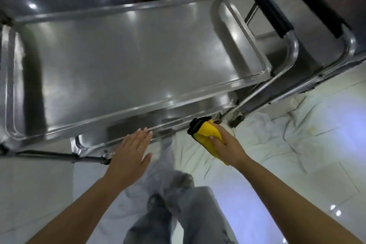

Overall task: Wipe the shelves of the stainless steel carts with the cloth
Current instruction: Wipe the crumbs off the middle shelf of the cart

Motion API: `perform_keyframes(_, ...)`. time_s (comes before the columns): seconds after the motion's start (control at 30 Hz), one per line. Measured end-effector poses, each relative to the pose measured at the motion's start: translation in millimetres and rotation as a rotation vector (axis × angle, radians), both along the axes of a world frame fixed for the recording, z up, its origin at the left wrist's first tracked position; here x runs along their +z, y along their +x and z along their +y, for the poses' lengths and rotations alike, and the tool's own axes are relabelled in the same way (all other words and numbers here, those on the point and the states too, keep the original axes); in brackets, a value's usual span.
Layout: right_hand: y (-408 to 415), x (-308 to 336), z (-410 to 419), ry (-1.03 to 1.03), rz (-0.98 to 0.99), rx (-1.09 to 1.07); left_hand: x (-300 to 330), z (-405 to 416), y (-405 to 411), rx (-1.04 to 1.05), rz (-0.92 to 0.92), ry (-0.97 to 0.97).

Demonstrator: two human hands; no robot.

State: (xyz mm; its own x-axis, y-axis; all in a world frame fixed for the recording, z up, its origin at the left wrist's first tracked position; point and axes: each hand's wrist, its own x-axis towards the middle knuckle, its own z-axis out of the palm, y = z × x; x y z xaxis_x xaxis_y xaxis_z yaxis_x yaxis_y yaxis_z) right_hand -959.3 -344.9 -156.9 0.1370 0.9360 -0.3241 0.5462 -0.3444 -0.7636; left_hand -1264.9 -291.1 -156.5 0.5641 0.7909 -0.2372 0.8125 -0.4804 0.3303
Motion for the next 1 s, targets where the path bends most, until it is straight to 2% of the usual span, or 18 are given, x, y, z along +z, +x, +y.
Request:
perform_keyframes(0.17,7,-56,-15,-0.182,-0.04,-0.213,-29,-5,-12,0.153,0.093,-0.079)
perform_keyframes(0.33,21,-116,40,-0.159,-0.115,-0.342,-97,20,6,0.202,0.165,-0.06)
perform_keyframes(0.43,31,-168,75,-0.081,-0.278,-0.253,-154,40,30,0.204,0.13,-0.029)
perform_keyframes(0.63,34,-282,124,0.139,-0.793,0.218,-262,93,96,0.082,0.028,0.208)
perform_keyframes(0.7,27,-309,130,0.244,-0.778,0.255,-292,112,116,0.102,-0.028,0.285)
perform_keyframes(0.77,24,-326,131,0.407,-0.677,0.198,-311,129,133,0.212,-0.127,0.326)
perform_keyframes(0.83,28,-337,131,0.555,-0.691,0.183,-323,140,146,0.289,-0.201,0.377)
perform_keyframes(1.0,43,-348,136,0.652,-0.754,0.231,-345,145,152,0.293,-0.198,0.521)
